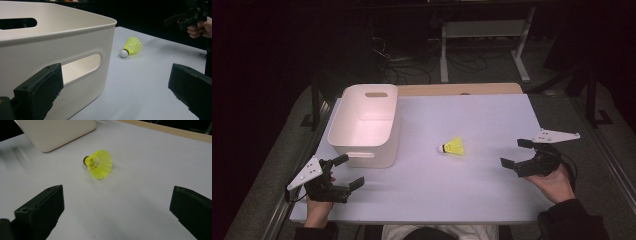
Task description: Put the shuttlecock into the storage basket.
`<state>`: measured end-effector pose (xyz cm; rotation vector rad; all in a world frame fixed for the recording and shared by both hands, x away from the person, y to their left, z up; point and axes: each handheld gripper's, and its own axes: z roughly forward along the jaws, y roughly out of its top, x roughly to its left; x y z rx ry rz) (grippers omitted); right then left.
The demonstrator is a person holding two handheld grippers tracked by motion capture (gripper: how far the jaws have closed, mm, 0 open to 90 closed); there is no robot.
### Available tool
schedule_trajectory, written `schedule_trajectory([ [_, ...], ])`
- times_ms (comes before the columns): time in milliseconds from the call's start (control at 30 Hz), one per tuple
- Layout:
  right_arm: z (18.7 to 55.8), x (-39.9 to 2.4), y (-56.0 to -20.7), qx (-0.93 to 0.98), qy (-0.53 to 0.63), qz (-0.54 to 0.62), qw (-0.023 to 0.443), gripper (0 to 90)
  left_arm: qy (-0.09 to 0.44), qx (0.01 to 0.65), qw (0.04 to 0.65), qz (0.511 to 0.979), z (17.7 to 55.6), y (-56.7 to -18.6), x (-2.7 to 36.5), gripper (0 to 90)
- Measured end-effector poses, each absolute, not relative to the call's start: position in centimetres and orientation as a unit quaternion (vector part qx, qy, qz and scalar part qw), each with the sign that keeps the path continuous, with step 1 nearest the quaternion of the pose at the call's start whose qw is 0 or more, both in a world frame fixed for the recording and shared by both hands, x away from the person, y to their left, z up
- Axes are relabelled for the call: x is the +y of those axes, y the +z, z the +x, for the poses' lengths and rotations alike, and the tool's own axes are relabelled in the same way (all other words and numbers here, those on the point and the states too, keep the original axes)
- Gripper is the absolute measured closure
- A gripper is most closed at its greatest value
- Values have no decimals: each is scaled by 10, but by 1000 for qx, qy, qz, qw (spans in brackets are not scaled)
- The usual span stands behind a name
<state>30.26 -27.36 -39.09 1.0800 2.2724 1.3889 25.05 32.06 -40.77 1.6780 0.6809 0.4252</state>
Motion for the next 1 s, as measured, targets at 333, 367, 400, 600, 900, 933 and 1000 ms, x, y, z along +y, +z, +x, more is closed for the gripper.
schedule_trajectory([
  [333,307,-263,-382,796,467,362,130,0,183,295,600,721,252,-407,320,0],
  [367,307,-261,-381,798,466,360,131,0,183,295,600,721,252,-407,320,0],
  [400,307,-259,-379,799,465,358,131,0,183,295,601,720,252,-407,320,0],
  [600,312,-243,-370,806,464,346,126,0,183,294,602,720,252,-407,320,0],
  [900,324,-218,-369,824,443,331,118,0,181,294,600,721,251,-407,321,0],
  [933,324,-218,-369,824,443,331,118,0,181,294,601,721,251,-407,321,0],
  [1000,327,-213,-370,827,440,330,115,0,182,294,600,721,250,-407,321,0],
])
